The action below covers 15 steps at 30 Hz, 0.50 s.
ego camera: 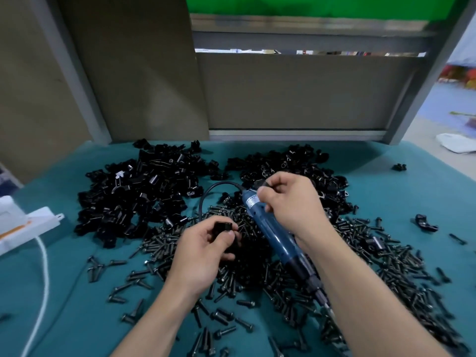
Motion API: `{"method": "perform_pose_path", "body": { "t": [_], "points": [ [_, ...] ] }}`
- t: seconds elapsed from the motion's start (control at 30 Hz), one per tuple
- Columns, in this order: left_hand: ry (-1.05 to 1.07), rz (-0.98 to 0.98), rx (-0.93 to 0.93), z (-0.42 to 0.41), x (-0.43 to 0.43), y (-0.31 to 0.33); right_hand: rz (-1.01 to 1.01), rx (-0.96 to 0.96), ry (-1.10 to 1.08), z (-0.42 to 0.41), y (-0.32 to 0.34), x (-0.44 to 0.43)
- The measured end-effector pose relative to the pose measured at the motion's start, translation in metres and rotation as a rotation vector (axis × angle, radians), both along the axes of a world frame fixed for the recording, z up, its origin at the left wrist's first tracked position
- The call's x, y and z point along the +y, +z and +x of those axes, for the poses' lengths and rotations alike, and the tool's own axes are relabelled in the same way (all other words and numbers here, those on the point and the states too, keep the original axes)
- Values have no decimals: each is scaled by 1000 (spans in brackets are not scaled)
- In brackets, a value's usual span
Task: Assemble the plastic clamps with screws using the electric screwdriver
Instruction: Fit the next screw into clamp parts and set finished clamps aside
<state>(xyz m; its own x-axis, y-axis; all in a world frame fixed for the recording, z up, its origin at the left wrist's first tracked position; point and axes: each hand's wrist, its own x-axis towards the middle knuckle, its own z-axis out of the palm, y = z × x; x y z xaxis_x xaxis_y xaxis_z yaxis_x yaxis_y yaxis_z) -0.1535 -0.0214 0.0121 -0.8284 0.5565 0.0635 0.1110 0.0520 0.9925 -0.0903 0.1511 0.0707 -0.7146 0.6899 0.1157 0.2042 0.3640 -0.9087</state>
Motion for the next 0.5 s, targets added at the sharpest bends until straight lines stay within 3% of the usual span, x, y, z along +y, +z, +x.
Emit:
{"method": "perform_pose_path", "body": {
  "t": [0.23,0.37,0.5],
  "points": [
    [-73,-152,127,4,-26,13,-455,155,253,47,-26,-80],
    [-183,17,-18,10,-44,9,-702,187,284,48,-37,-91],
    [-117,32,16,8,-43,1,-785,232,192,44,-47,-94]
  ]
}}
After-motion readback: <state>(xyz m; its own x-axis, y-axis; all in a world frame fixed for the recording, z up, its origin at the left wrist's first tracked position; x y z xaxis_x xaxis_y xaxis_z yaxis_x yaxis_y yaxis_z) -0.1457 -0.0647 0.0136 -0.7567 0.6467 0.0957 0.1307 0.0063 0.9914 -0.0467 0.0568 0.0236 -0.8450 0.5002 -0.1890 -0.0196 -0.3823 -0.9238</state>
